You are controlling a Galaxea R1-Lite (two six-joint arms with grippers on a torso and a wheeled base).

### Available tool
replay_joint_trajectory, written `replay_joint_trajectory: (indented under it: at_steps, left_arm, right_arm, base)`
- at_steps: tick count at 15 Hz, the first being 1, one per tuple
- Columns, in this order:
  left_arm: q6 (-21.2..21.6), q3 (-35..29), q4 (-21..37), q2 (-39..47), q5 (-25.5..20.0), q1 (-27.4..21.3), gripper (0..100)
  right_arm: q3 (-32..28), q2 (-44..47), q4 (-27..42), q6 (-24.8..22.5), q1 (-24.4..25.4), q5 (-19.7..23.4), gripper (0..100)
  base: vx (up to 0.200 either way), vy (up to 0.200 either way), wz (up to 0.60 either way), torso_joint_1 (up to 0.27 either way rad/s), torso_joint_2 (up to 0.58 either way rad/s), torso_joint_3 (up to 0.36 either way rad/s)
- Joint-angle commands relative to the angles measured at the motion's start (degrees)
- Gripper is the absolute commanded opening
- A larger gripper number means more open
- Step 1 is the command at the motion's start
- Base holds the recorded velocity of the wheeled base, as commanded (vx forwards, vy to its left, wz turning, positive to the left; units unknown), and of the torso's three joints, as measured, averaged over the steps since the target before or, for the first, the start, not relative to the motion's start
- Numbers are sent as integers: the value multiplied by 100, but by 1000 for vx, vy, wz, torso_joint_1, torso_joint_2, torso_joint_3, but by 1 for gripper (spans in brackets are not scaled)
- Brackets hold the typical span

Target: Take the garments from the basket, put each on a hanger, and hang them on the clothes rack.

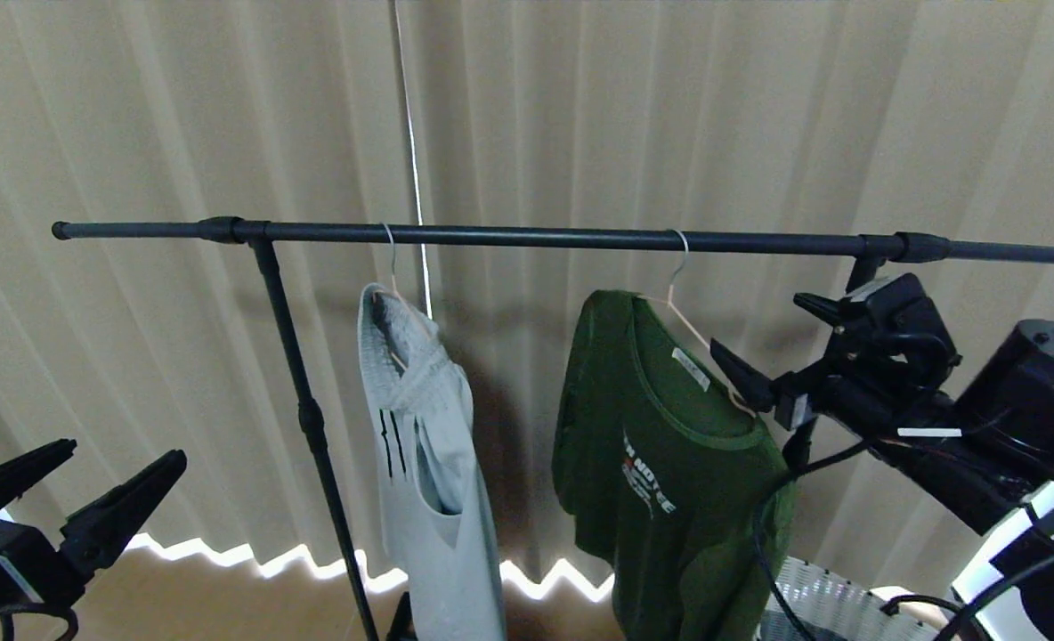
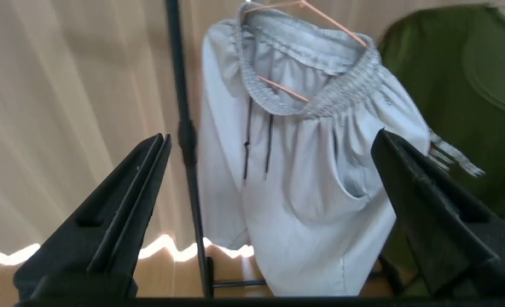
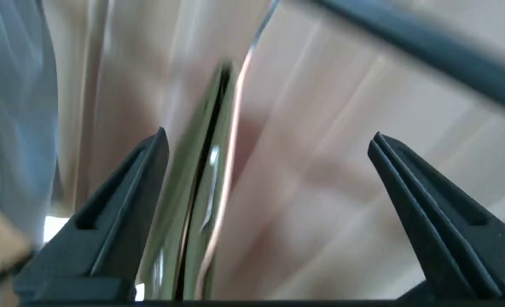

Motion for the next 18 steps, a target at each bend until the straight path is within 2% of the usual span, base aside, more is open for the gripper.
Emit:
replay_joint_trajectory:
  at_steps: [1,2,4,6,7,8,9,10,11,12,14,15,16,17,18]
  left_arm:
    - [-34,293,4,-395,14,70,100]
    - [-43,399,13,-615,31,122,100]
    - [-43,548,145,-1283,58,527,100]
    - [-78,627,681,-1889,58,790,100]
    - [-78,636,1147,-2320,58,825,100]
    - [-78,636,1147,-2320,58,825,100]
    - [-69,574,2298,-3252,31,799,100]
    - [-52,583,2544,-3445,22,790,100]
    - [-8,636,3300,-4069,14,764,100]
    - [-8,645,3792,-4500,14,702,100]
    - [-17,609,4451,-5027,22,588,100]
    - [-34,609,4451,-5009,22,588,100]
    - [-34,609,4451,-5009,22,588,100]
    - [-17,601,4478,-4992,5,579,100]
    - [10,601,4486,-4965,5,553,100]
  right_arm:
    - [555,-561,-305,18,10,13,100]
    - [731,-772,-367,27,45,13,100]
    - [1284,-1431,-367,-8,63,-22,100]
    - [1776,-2037,-314,-114,63,-31,100]
    - [2031,-2327,-305,-167,54,-31,100]
    - [2031,-2327,-305,-167,54,-31,100]
    - [2453,-2951,-112,-210,-16,-57,100]
    - [2480,-3101,20,-210,-60,-66,100]
    - [2480,-3760,776,-202,-350,-92,100]
    - [2462,-4305,1558,-202,-579,-92,100]
    - [2251,-5351,3272,-202,-904,-92,100]
    - [2058,-5931,4327,-184,-1045,-92,100]
    - [2058,-5931,4327,-184,-1045,-92,100]
    - [1662,-6924,6392,-167,-1396,-180,100]
    - [1574,-7170,6937,-167,-1545,-251,100]
  base:
    - [0,0,0,0,0,0]
    - [0,0,0,0,0,0]
    - [0,0,0,0,0,0]
    - [0,0,0,0,0,0]
    - [0,0,0,0,0,0]
    - [0,0,0,0,0,0]
    - [0,0,0,0,0,0]
    - [0,0,0,0,0,0]
    - [0,0,0,0,0,0]
    - [0,0,0,0,0,0]
    - [0,0,0,0,0,0]
    - [0,0,0,0,0,0]
    - [0,0,0,0,0,0]
    - [0,0,0,0,0,0]
    - [0,0,0,0,0,0]
